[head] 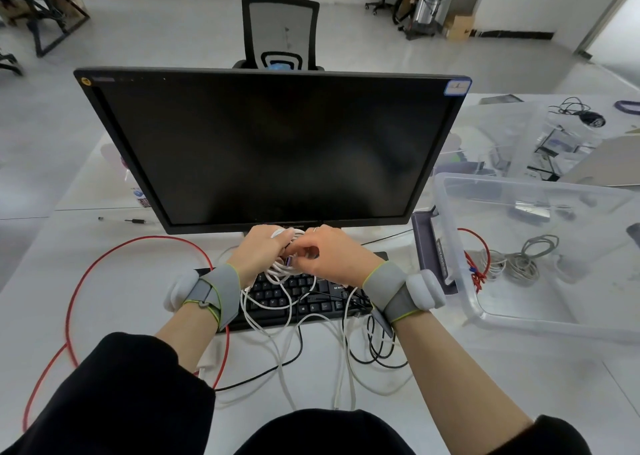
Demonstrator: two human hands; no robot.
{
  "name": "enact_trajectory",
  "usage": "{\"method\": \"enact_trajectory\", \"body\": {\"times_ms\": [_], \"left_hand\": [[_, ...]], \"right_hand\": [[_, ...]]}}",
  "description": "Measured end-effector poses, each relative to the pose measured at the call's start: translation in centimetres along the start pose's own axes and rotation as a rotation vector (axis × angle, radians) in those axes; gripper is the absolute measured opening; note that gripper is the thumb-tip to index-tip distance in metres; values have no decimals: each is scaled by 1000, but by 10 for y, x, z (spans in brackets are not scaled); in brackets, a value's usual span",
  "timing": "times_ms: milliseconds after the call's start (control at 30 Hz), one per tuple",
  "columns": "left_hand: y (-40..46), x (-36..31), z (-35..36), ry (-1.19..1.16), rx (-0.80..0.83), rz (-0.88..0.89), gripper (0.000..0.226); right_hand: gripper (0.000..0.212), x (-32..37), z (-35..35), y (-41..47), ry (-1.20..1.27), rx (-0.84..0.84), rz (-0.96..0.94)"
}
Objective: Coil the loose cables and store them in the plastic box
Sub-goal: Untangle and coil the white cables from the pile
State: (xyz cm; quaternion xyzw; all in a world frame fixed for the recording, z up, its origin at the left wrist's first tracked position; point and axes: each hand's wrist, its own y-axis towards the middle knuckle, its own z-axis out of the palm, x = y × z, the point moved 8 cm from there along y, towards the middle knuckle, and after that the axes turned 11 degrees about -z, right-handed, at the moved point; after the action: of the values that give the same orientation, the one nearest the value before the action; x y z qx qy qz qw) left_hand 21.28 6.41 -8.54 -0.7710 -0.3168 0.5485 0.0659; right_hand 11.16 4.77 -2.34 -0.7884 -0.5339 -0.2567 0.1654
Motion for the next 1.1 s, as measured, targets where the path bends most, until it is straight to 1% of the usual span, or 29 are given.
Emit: {"method": "enact_trajectory", "body": {"times_ms": [67, 167, 233, 300, 400, 467, 567, 633, 667, 833, 967, 1100], "left_hand": [[0, 4, 3, -28, 39, -24, 40], [-2, 8, 10, -6, 98, -35, 36], [-3, 11, 13, -4, 107, -37, 37], [-3, 13, 14, -35, 110, -36, 35], [-6, 14, 11, -32, 114, -15, 26], [-7, 14, 8, 16, 91, 21, 20], [-13, 10, 7, 84, 51, 59, 13], [-16, 6, 8, 108, 37, 78, 6], [-17, 3, 9, 120, 35, 90, 7], [-13, 1, 7, 128, -4, 106, 21], [-11, 4, 2, 144, -56, 60, 25], [-6, 3, -3, 138, -31, 44, 26]], "right_hand": [[26, -5, 3, 0, 1, 13, 33], [26, -8, 14, 1, -61, 122, 48], [27, -10, 22, 4, -82, 193, 60], [28, -10, 26, 6, -92, 208, 43], [24, -9, 29, 5, -4, 133, 1], [20, -13, 27, 2, 160, 17, 4], [12, -22, 17, -4, 426, -183, 73], [10, -25, 12, -5, 570, -274, 100], [11, -25, 10, -6, 613, -300, 108], [11, -24, 14, -8, 665, -310, 129], [10, -19, 15, -4, 546, -306, 101], [9, -16, 19, -4, 503, -272, 86]]}}
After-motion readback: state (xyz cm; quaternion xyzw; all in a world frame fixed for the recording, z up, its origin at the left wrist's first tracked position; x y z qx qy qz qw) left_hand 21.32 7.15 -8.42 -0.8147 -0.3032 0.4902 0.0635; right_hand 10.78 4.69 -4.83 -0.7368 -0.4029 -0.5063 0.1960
